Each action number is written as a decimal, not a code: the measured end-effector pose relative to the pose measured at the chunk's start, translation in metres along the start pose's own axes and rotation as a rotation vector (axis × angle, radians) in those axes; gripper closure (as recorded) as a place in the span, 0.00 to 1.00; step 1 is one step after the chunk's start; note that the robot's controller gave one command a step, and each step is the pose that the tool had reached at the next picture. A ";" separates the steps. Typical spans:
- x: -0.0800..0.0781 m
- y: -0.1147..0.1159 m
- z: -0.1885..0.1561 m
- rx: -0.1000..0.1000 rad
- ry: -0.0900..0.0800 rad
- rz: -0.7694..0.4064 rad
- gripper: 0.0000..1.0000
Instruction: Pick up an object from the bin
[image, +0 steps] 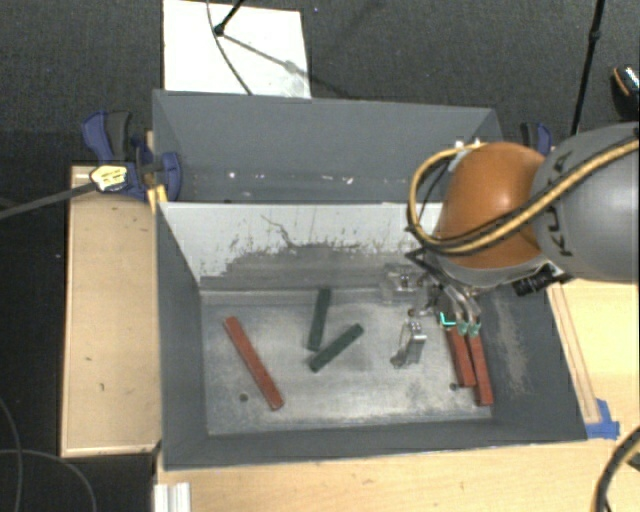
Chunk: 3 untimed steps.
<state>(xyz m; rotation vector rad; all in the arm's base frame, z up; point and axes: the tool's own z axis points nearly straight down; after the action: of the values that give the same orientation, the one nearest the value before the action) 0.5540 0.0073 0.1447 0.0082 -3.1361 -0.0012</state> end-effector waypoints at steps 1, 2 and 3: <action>0.004 0.064 0.076 -0.001 -0.004 -0.465 0.00; -0.017 0.091 0.043 0.002 -0.012 -0.721 0.00; -0.026 0.079 0.032 0.004 -0.011 -0.807 0.00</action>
Offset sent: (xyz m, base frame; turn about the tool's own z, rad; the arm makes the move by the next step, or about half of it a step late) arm -0.0047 0.0623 -0.0747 -0.4635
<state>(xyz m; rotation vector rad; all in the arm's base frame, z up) 0.5796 0.0867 0.1131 1.2428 -2.8918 0.0015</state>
